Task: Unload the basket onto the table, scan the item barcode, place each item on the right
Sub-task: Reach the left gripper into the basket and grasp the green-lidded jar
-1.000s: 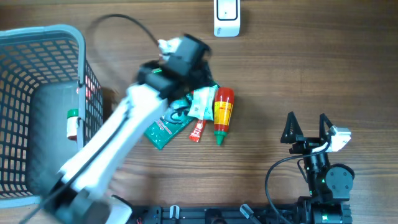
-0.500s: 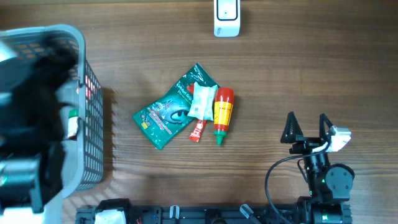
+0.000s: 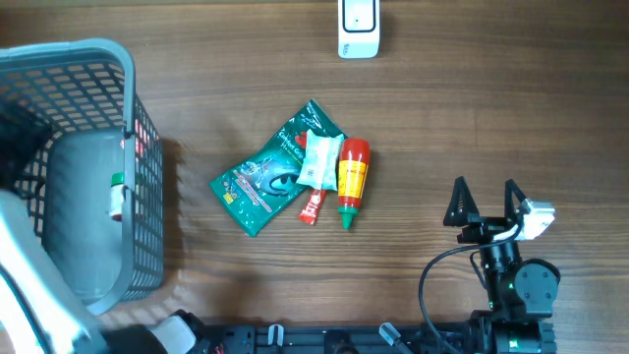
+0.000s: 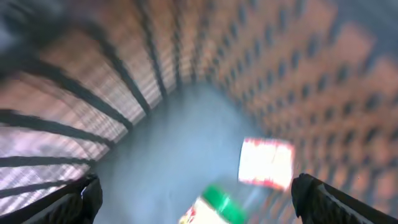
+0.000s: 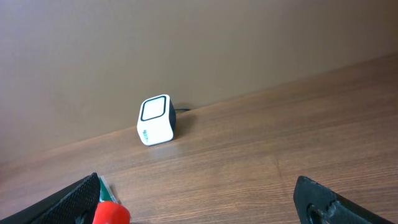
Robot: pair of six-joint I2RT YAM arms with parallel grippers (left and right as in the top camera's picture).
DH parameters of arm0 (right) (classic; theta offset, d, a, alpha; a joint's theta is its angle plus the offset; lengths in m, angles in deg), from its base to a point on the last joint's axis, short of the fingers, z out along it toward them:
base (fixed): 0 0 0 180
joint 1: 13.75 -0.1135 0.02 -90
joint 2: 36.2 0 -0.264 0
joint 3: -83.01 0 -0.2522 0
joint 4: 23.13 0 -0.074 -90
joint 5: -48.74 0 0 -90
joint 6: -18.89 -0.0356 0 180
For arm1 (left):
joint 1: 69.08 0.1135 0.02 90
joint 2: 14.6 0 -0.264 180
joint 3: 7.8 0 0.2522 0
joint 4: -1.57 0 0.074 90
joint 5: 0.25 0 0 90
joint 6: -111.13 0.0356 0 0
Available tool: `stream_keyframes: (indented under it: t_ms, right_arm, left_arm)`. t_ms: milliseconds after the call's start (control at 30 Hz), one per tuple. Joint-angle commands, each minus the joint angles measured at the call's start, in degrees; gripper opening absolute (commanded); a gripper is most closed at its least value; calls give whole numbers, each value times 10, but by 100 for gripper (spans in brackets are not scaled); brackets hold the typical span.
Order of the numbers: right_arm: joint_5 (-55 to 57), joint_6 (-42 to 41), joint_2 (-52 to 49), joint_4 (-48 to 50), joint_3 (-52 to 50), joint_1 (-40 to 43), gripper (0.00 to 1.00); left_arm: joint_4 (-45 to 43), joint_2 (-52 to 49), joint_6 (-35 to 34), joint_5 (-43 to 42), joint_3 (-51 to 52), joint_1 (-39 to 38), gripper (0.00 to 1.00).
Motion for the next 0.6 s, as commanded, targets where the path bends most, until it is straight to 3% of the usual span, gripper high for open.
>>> stream_keyframes:
  t_ms: [0, 67, 133, 200, 333, 567]
  right_arm:
    - [6, -2, 6, 2, -1, -2, 100]
    - [6, -3, 6, 2, -1, -2, 100]
    - [6, -2, 6, 2, -1, -2, 100]
    - [6, -2, 6, 2, -1, -2, 100]
    - [6, -2, 6, 2, -1, -2, 100]
    - [6, -3, 6, 2, -1, -2, 100]
  left_arm:
    - [24, -38, 146, -96, 30, 3, 100]
    - [20, -50, 148, -100, 45, 1, 100]
    - [13, -56, 192, -127, 63, -2, 100]
    - [8, -57, 264, -148, 81, -5, 100]
    - [7, -57, 376, -112, 111, -6, 100]
    - [-87, -57, 388, -91, 194, -6, 100]
